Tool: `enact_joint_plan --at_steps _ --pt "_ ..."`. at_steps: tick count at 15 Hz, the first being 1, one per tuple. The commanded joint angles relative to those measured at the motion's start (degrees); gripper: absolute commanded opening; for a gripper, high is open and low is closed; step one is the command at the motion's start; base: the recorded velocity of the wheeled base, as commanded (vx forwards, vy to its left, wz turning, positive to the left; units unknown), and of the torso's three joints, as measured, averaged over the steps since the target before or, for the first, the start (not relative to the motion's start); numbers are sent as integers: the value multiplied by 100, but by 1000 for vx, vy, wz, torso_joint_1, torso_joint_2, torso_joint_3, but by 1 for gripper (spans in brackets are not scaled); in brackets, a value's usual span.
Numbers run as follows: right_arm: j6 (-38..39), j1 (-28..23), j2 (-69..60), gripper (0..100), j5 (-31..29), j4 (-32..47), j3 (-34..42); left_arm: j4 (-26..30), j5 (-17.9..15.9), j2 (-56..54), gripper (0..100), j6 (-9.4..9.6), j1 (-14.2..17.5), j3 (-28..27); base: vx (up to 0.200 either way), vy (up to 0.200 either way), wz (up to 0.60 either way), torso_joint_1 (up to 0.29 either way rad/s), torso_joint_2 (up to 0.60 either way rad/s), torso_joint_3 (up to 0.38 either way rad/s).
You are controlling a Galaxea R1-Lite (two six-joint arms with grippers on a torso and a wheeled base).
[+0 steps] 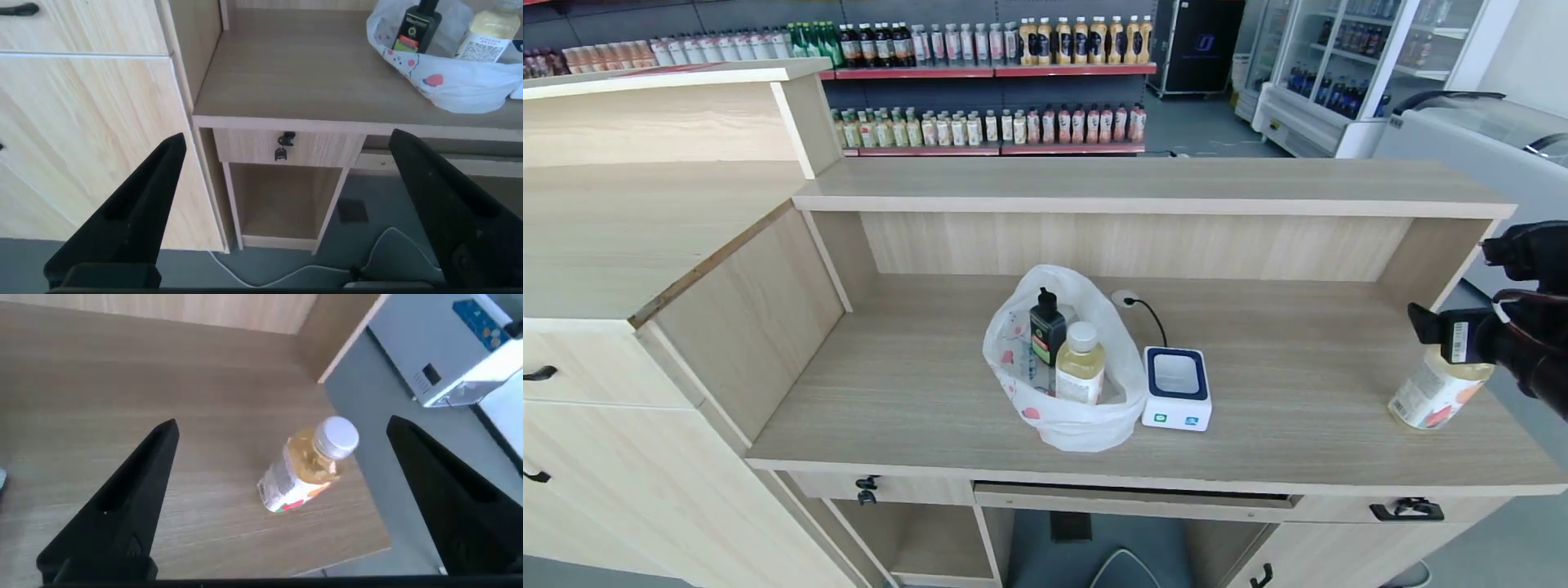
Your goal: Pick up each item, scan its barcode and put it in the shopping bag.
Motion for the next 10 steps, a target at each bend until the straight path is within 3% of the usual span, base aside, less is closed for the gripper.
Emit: enact_joint_plan --at_steps 1,3,6,8,10 --pt "625 -237 -1 100 363 -113 282 2 0 9 100 -1 4 0 0 0 0 0 0 0" --pt "748 -642 315 100 689 -341 695 2 0 9 100 -1 4 0 0 0 0 0 0 0" --pt "994 -879 1027 100 1181 -1000 712 2 0 9 100 -1 4 0 0 0 0 0 0 0" --pt "502 -1415 1405 100 1708 -1158 686 2 0 9 100 -1 4 0 0 0 0 0 0 0" --pt "353 -1723 1678 100 1814 -1264 668 2 0 9 100 -1 4 0 0 0 0 0 0 0"
